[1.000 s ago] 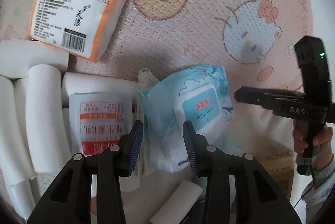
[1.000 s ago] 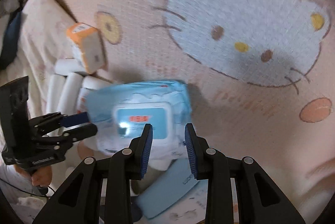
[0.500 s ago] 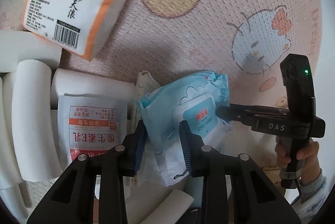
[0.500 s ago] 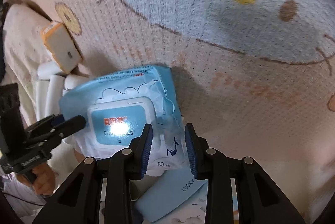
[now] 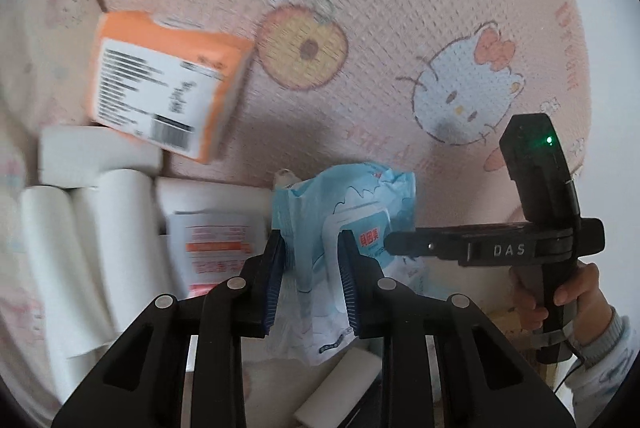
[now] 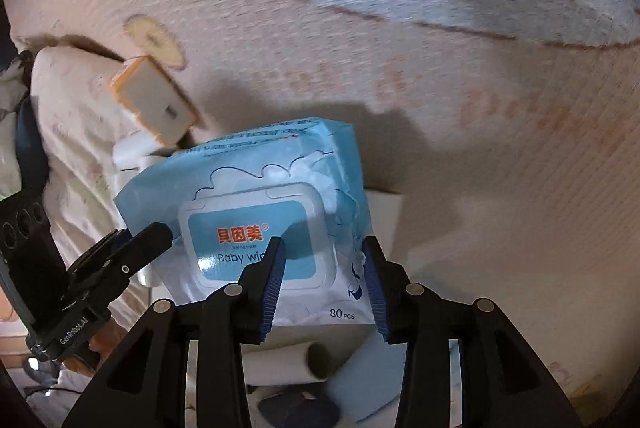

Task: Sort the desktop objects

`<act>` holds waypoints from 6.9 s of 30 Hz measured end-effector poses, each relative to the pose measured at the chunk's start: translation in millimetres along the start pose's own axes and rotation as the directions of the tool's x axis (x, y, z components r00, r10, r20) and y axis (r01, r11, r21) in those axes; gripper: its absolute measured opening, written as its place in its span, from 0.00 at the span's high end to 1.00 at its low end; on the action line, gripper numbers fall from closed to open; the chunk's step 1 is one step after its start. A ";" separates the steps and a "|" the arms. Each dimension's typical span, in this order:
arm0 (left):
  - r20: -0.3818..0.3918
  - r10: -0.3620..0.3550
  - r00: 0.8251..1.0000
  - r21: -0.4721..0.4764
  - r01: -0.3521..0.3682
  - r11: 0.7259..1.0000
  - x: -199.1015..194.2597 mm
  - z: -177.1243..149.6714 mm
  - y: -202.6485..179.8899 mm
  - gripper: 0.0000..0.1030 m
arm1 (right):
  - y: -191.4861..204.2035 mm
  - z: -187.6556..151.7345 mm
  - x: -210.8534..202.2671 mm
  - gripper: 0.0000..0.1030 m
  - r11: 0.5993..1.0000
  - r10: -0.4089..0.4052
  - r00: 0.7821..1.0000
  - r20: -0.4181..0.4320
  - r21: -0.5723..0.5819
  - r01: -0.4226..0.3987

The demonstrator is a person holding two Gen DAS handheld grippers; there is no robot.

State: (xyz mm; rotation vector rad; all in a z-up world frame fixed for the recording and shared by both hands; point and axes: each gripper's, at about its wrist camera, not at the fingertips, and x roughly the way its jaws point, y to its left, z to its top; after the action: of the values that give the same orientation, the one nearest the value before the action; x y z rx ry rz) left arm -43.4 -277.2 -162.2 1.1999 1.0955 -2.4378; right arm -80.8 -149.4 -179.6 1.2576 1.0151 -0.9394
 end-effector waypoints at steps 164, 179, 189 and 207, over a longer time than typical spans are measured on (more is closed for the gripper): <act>-0.771 -0.099 0.629 0.225 0.414 0.882 119.5 -282.4 -377.9 0.71 | -234.9 -335.0 -242.8 0.56 0.918 -0.285 0.958 -0.037 0.276 0.284; -0.807 0.085 0.584 0.210 0.148 0.966 155.2 -310.4 -353.0 0.63 | -244.9 -329.8 -215.2 0.60 0.869 -0.423 0.895 -0.140 0.218 0.444; -0.800 0.097 0.592 0.132 0.015 0.991 142.9 -304.0 -342.4 0.53 | -256.9 -335.1 -203.4 0.60 0.863 -0.409 0.892 -0.192 0.236 0.446; -0.854 0.067 0.516 0.046 -0.053 0.998 167.4 -343.5 -353.1 0.88 | -268.4 -333.3 -180.1 0.69 0.861 -0.338 0.897 -0.284 0.293 0.417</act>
State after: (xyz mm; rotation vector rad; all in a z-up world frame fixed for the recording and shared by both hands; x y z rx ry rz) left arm -115.8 232.7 -235.8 2.5383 1.1668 -1.7023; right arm -416.3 160.5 -96.0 1.5110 1.3512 -1.3513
